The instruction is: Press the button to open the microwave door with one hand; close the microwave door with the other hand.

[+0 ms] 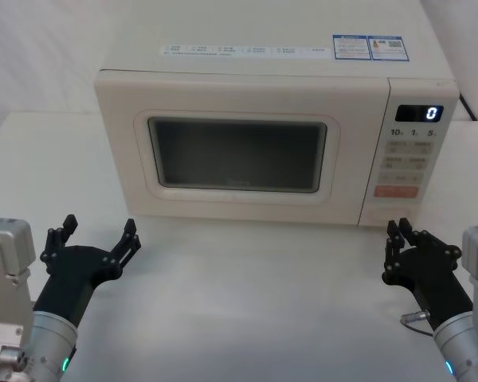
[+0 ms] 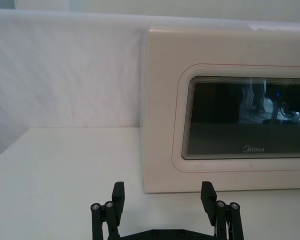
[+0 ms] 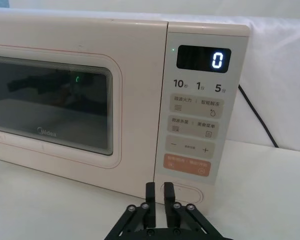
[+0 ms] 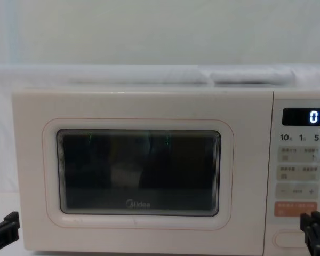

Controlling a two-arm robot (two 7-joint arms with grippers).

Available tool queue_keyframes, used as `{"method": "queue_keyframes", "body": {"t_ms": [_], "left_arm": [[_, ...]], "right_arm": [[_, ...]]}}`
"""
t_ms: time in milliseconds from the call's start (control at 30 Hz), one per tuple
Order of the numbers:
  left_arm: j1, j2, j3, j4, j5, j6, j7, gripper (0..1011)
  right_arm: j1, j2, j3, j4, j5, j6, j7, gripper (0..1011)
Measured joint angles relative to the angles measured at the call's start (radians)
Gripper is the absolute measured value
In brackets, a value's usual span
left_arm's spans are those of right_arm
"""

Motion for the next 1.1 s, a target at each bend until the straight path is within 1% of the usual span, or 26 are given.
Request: {"method": "queue_keyframes", "body": {"t_ms": [67,133,167,200,500,567,733,933,1100], "left_arm": [[0.000,0.000,0.000,0.000,0.000,0.000,0.000,1001],[0.000,0.000,0.000,0.000,0.000,0.000,0.000,1001],[0.000,0.000,0.000,0.000,0.000,0.000,0.000,1001],[0.000,0.000,0.000,0.000,0.000,0.000,0.000,1001],[0.000,0.000,0.000,0.000,0.000,0.000,0.000,1001],[0.000,0.000,0.000,0.000,0.000,0.000,0.000,1001],[0.000,0.000,0.000,0.000,0.000,0.000,0.000,1001],[0.000,0.000,0.000,0.000,0.000,0.000,0.000,1001],[0.000,0.000,0.000,0.000,0.000,0.000,0.000,1001]], "right_arm": [[0.000,0.000,0.000,0.000,0.000,0.000,0.000,121],[0.000,0.000,0.000,0.000,0.000,0.000,0.000,62],[0.000,0.000,0.000,0.000,0.000,0.000,0.000,6],[0.000,0.000,0.000,0.000,0.000,0.000,0.000,0],[0.000,0.000,0.000,0.000,0.000,0.000,0.000,0],[0.000,-0.005,0.004,0.000,-0.003,0.002,0.000,0],[0.006,-0.031,0.021,0.016,-0.018,0.013,0.001,0],[0.025,-0.061,0.038,0.068,-0.034,0.006,0.002,0],[0.044,-0.084,0.054,0.106,-0.037,0.005,0.008,0]]}}
